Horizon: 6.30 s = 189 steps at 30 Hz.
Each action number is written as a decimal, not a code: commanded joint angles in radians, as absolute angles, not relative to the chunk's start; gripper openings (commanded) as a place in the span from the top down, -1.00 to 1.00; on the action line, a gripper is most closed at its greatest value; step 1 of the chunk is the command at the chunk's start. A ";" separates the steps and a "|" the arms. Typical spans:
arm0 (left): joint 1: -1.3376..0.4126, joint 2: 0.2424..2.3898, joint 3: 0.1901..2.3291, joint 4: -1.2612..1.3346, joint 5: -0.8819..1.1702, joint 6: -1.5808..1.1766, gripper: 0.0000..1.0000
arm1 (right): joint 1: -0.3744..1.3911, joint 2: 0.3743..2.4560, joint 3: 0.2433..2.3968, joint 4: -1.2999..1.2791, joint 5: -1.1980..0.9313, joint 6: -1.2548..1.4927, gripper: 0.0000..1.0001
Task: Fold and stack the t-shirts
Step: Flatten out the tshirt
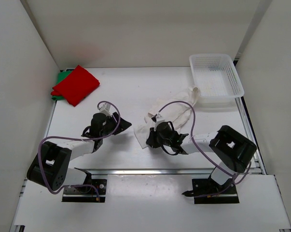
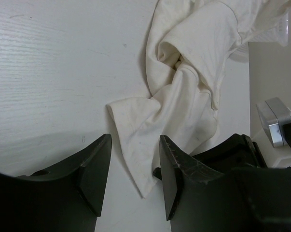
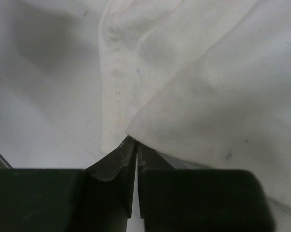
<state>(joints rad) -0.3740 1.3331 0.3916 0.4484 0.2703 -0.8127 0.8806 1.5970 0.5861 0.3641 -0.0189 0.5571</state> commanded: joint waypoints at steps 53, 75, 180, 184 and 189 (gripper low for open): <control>-0.114 1.233 1.278 -0.173 0.457 -0.654 1.00 | 0.133 0.819 1.229 -0.091 -0.386 0.475 1.00; -0.190 2.023 1.878 -0.421 0.242 -0.538 0.92 | 0.126 0.955 0.836 0.043 -0.422 0.517 1.00; 0.029 1.419 0.598 0.213 -0.015 -0.948 1.00 | 0.245 1.102 0.779 0.158 -0.270 0.535 1.00; -0.038 1.249 0.650 0.112 -0.049 -0.797 1.00 | 0.270 1.040 0.839 0.045 -0.219 0.483 1.00; -0.078 1.124 0.557 0.055 -0.057 -0.782 0.79 | 0.235 0.994 0.821 0.017 -0.219 0.486 0.99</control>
